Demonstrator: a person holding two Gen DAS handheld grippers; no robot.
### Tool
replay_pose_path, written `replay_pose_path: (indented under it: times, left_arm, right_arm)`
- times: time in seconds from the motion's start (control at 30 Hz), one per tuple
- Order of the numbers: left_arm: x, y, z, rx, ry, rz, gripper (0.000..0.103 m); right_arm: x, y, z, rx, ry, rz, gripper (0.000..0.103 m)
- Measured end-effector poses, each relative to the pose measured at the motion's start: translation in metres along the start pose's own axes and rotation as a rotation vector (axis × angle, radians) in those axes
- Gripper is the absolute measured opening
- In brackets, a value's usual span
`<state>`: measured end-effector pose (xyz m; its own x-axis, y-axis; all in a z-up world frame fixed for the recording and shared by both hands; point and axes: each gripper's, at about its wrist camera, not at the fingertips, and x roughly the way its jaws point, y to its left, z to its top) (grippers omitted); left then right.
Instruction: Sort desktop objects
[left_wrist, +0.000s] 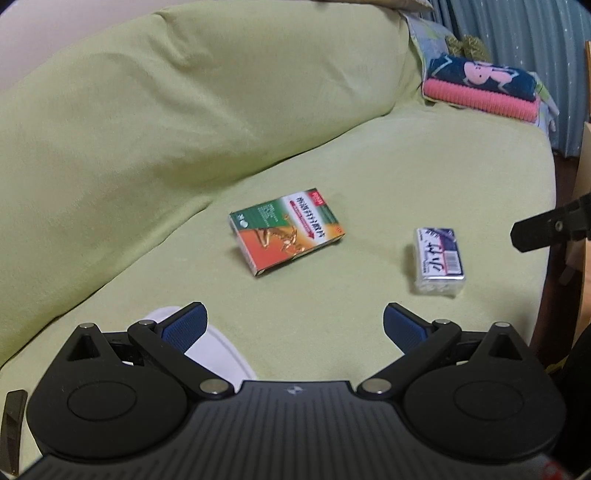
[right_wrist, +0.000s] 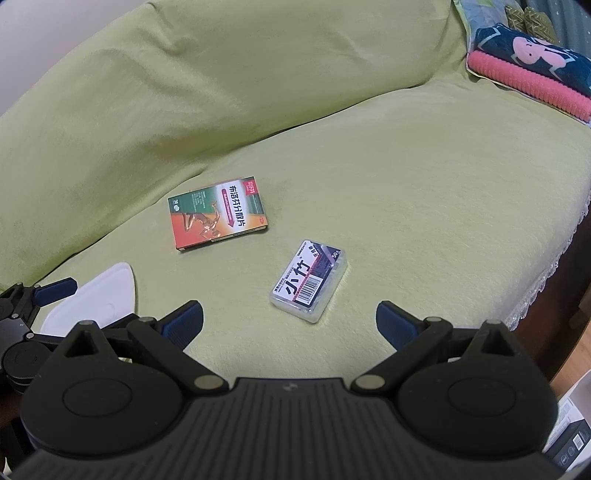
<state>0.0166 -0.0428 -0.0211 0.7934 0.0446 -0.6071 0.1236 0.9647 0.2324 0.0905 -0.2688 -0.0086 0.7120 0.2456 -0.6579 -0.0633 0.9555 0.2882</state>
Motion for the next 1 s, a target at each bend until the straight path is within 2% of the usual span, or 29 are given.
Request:
replay_pose_path:
  times: [0.63,1.0]
  left_arm:
    - [0.014,0.011,-0.008,-0.011,0.044,0.007,0.102]
    - [0.031,0.014,-0.004,0.013,0.058,0.009,0.102]
  right_arm:
    - [0.031,0.01,-0.012,-0.098,-0.073,0.019,0.099]
    - [0.055,0.01,-0.011,-0.104,-0.076,0.029,0.099]
